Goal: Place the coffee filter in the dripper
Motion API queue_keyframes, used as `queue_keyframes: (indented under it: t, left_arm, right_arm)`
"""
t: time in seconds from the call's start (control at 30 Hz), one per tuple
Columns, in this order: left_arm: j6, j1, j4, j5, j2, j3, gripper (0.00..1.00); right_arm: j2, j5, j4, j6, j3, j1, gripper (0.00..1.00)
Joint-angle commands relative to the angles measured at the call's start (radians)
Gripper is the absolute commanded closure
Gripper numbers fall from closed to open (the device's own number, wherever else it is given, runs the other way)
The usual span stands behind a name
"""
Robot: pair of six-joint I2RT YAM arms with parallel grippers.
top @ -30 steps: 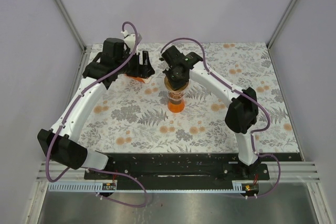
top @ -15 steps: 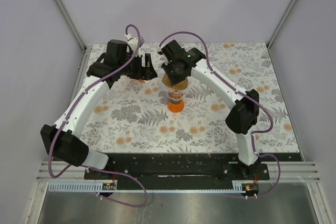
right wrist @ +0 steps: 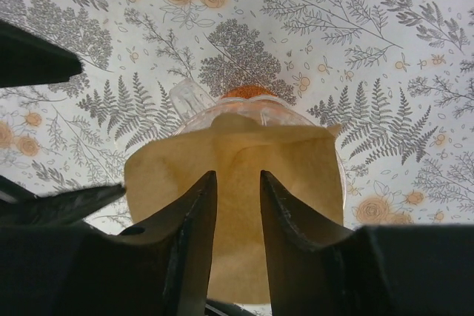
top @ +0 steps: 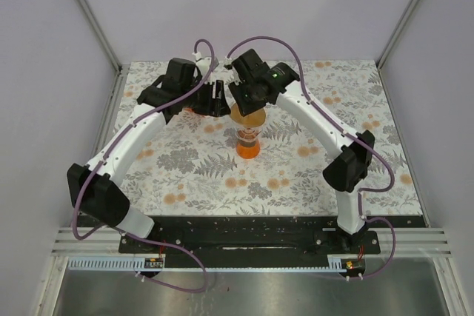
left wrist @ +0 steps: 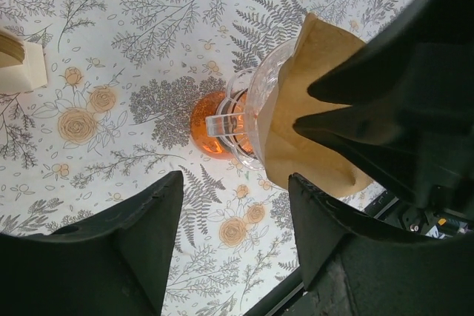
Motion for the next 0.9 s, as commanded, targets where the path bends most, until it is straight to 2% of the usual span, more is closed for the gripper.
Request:
queue_keyframes:
  t: [0.0,0.17,0.3,0.43,0.57,0.87]
  left_arm:
    - [0.010,-0.011,0.042,-0.022,0.016,0.067,0.39]
    - [0.015,-0.020,0.042,-0.029,0.038,0.073,0.42]
    - [0.020,-0.022,0.044,-0.037,0.055,0.067,0.43]
    - [0.023,-0.023,0.042,-0.045,0.056,0.061,0.43]
    - [0.024,-0.023,0.042,-0.046,0.061,0.056,0.43]
    - [0.027,-0.025,0.042,-0.049,0.058,0.053,0.43]
  right_arm:
    - [-0.116,-0.036,0.028,-0.007,0.016,0.010,0.63]
    - [-0.126,-0.063,0.056,0.007,-0.076,0.012,0.77]
    - [-0.137,-0.146,0.104,0.028,-0.161,0.012,0.90]
    - [-0.149,-0.185,0.142,0.044,-0.228,0.012,0.97]
    - [-0.139,-0.186,0.150,0.047,-0.245,0.010,1.00]
    - [-0.082,-0.149,0.130,0.028,-0.222,0.012,1.00]
